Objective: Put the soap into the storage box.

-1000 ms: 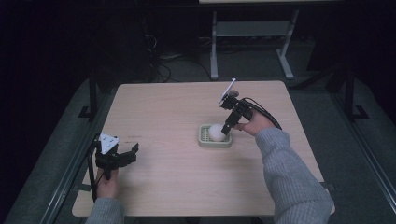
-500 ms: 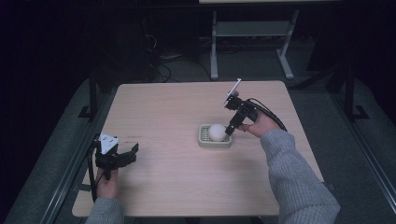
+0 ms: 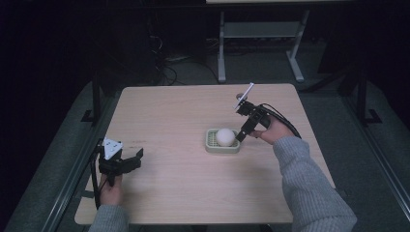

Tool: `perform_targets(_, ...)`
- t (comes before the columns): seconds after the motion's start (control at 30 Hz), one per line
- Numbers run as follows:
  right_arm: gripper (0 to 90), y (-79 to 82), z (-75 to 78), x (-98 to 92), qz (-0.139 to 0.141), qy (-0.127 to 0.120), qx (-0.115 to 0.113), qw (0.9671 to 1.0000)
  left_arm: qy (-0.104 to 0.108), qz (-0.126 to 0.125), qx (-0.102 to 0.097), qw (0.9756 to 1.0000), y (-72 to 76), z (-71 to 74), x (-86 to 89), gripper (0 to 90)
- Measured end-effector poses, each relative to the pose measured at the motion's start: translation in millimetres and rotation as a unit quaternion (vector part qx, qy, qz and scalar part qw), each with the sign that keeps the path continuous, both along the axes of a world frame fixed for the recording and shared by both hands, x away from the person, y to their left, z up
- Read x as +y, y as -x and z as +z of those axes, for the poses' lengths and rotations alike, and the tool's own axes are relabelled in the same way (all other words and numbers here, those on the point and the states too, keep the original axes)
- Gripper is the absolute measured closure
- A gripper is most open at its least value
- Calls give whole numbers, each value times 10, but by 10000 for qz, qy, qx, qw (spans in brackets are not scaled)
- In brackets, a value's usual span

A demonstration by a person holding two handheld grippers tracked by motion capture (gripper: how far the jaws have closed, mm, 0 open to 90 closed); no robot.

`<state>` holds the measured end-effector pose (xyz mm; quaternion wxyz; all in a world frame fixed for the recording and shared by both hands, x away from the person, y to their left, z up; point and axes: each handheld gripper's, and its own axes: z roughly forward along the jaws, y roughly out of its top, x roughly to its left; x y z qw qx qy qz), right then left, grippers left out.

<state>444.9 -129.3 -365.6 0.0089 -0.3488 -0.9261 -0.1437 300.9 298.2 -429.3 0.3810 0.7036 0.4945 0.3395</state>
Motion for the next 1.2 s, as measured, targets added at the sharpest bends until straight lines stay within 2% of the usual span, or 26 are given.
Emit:
perform_targets(0.47,240,118,92,-88,17,-71,-123,9999,24,-3,-7,10000,2,-1,-6,148)
perform_targets(0.63,240,167,60,-126,45,-76,-147,9999,2,-18,-16,10000,0,1,-11,148)
perform_targets(1.2,240,290,1,-311,-114,-171,-120,9997,-35,-14,-3,10000,5,1,-17,148)
